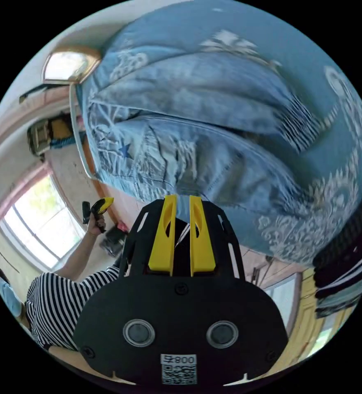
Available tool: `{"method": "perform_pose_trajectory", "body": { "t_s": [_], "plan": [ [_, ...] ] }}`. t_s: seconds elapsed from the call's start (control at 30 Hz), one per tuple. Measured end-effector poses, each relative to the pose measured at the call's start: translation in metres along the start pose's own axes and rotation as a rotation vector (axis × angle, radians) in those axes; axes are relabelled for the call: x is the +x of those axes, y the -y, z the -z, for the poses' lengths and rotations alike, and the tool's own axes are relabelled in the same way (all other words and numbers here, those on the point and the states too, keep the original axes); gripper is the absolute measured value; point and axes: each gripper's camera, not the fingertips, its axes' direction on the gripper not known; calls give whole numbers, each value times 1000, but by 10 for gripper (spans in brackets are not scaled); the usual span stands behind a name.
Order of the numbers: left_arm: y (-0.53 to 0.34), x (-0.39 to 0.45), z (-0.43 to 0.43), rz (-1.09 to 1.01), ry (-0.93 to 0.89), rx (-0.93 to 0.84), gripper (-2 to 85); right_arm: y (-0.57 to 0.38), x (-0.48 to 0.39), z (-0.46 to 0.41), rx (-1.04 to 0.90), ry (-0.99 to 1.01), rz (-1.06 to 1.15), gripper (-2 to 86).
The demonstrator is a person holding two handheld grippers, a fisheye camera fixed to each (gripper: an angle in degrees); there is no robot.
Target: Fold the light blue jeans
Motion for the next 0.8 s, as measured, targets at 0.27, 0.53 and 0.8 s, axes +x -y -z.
{"method": "perform_pose_trajectory", "body": {
  "t_s": [0.27,0.53,0.8],
  "plan": [
    [102,-15,54,160,46,28,121,-129,211,-11,269,262,-502,88],
    [186,-7,98,212,94,97,110,-155,292,-4,389,355,-603,104],
    [249,8,144,196,167,71,94,-183,325,5,403,405,-653,84]
  ]
}}
